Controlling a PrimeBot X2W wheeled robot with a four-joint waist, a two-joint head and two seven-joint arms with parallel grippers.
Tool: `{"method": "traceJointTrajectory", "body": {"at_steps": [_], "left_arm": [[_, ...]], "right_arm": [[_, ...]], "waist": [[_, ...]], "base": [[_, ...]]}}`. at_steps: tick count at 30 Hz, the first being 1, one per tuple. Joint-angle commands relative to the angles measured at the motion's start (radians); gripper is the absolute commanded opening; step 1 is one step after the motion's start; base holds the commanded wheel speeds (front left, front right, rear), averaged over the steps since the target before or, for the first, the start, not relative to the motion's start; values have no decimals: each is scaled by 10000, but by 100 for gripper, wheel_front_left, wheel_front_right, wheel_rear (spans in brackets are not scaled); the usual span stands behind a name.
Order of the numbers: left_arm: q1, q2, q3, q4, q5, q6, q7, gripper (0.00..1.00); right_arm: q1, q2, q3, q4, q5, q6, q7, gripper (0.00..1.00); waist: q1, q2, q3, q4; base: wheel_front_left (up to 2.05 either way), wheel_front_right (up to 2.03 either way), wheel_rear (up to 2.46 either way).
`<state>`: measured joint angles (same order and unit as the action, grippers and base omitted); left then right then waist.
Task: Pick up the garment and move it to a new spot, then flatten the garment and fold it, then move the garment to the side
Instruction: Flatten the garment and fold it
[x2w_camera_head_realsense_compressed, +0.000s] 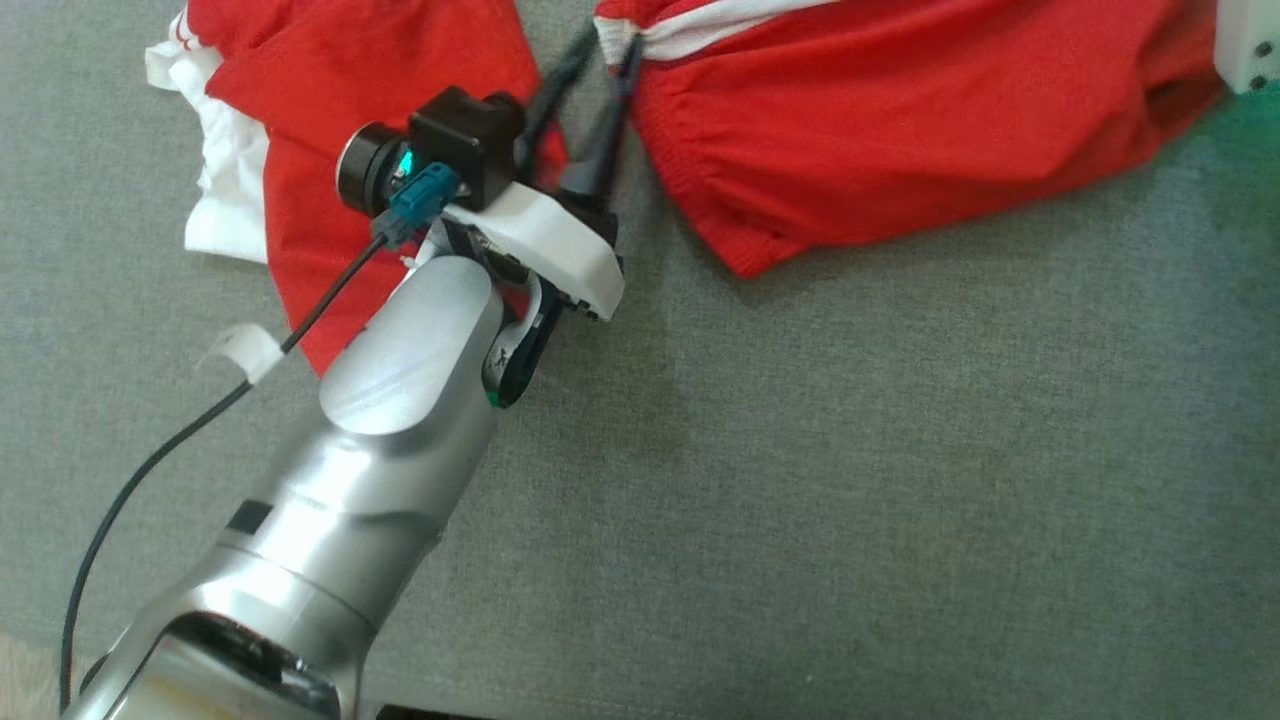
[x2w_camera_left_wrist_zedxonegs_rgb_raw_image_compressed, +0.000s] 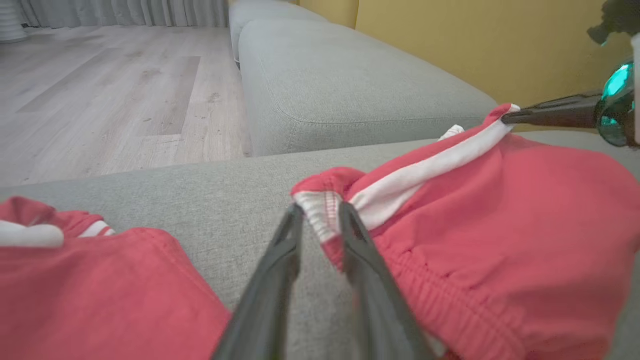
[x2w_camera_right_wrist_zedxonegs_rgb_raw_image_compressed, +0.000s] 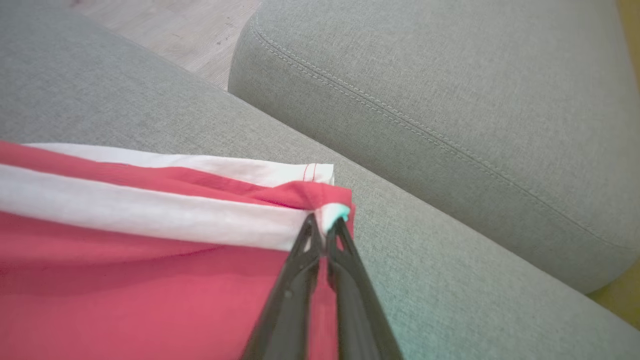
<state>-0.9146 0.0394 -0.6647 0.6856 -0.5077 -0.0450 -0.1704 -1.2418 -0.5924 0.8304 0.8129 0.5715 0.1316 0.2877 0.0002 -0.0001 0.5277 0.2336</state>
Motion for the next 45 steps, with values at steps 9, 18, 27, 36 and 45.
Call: {"method": "traceJointTrajectory", "body": {"at_steps": [9,18,27,36,45], "left_arm": [[-315,254,499,166,-266,236,-685,100],[386,858,1347,-677,-261,682,-902,100],[1991,1401,2051,-1754,-202,1175,-912,100],[3942,1421,2523,-2482,-183,1413,-913,100],[5854,1136,2984,-3029,409,1577,-913,100]], "right_arm": [[-116,379,179,644,471,-9,-1754,100],[599,915,-422,920,1180,-9,-4136,100],[2147,1609,-1631,793,1436,-9,-5365,100],[4500,2459,-3474,-201,867,-9,-5489,100],[8037,4170,-6057,-1808,-695,-9,-5493,100]], "waist": [[-2,1,-632,-314],[-2,1,-1831,-978],[-2,1,-3201,-1610],[-2,1,-4136,-1953],[-2,1,-4688,-2040]], "base": [[0,0,0],[0,0,0],[0,0,0],[0,0,0],[0,0,0]]}}
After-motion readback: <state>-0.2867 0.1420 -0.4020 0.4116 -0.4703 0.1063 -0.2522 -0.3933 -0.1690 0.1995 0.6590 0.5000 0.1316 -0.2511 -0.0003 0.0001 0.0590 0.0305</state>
